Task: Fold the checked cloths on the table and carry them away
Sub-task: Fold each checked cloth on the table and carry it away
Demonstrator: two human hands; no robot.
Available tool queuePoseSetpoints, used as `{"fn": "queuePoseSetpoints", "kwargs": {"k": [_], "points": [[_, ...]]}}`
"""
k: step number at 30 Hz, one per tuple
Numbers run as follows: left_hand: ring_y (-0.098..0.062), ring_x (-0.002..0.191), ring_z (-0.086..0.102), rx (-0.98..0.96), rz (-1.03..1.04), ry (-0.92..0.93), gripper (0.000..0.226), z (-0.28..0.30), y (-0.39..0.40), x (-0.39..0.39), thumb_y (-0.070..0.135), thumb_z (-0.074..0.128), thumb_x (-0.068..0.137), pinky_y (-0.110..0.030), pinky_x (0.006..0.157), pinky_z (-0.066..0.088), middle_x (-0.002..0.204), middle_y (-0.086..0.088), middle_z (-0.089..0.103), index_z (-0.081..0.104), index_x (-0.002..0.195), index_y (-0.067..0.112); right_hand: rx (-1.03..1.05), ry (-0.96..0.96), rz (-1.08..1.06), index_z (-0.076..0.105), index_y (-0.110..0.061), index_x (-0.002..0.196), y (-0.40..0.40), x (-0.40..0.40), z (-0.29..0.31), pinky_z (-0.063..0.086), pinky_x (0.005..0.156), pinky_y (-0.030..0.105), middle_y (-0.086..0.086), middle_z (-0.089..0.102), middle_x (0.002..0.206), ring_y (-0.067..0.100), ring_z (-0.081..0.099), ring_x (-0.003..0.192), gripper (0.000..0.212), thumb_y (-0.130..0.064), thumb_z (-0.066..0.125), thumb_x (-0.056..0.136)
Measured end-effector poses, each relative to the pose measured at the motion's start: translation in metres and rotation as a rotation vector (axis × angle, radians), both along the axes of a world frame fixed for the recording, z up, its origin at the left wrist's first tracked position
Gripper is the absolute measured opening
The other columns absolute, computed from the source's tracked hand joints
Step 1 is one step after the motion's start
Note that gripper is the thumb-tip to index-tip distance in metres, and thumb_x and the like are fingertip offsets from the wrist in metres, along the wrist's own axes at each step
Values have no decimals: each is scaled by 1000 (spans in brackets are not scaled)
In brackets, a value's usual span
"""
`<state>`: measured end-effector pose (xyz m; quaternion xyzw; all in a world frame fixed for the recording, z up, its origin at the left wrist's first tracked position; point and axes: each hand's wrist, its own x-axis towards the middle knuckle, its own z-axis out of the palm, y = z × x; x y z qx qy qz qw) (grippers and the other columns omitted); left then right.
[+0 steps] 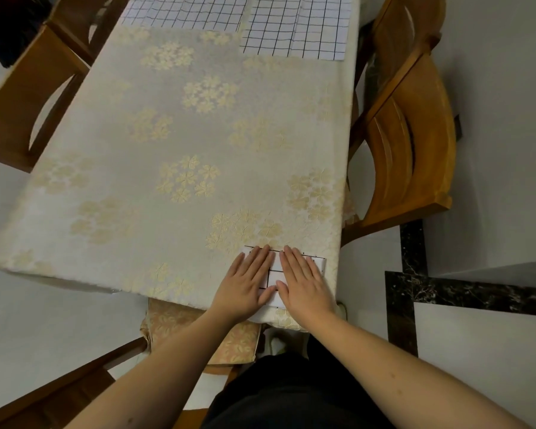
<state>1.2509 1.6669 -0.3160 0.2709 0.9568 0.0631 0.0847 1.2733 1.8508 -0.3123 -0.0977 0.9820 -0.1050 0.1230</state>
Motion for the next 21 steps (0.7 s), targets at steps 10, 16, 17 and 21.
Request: {"fn": "queuePoseSetpoints", "kwargs": {"k": [10, 16, 17, 21], "points": [[-30, 150, 2, -48, 120, -69, 72, 3, 3, -1, 63, 31, 94, -56, 117, 12, 162, -13, 5, 14, 155, 27, 52, -32, 14, 15, -15, 154, 9, -4, 0, 10, 118, 44, 2, 8, 162, 17, 6, 149, 70, -53, 29, 97], [-21, 150, 0, -60, 181, -98, 77, 4, -9, -1, 70, 24, 93, -46, 119, 7, 163, -4, 2, 10, 155, 27, 77, -76, -34, 16, -13, 154, 8, -6, 3, 9, 118, 43, 4, 9, 162, 18, 6, 149, 72, -54, 26, 96], [-20, 150, 0, -68, 177, -102, 78, 4, -9, -2, 71, 23, 93, -45, 119, 5, 163, -3, 2, 9, 155, 27, 85, -73, -22, 16, -13, 154, 8, -6, 3, 8, 118, 43, 4, 9, 162, 18, 6, 149, 72, -54, 25, 96], [-20, 150, -4, -66, 181, -139, 78, 5, -8, -5, 72, 22, 93, -44, 119, 1, 163, -1, -2, 6, 155, 28, 77, -103, -14, 19, -12, 153, 9, -10, 5, 9, 117, 42, 5, 13, 161, 19, 7, 149, 72, -55, 25, 95]]}}
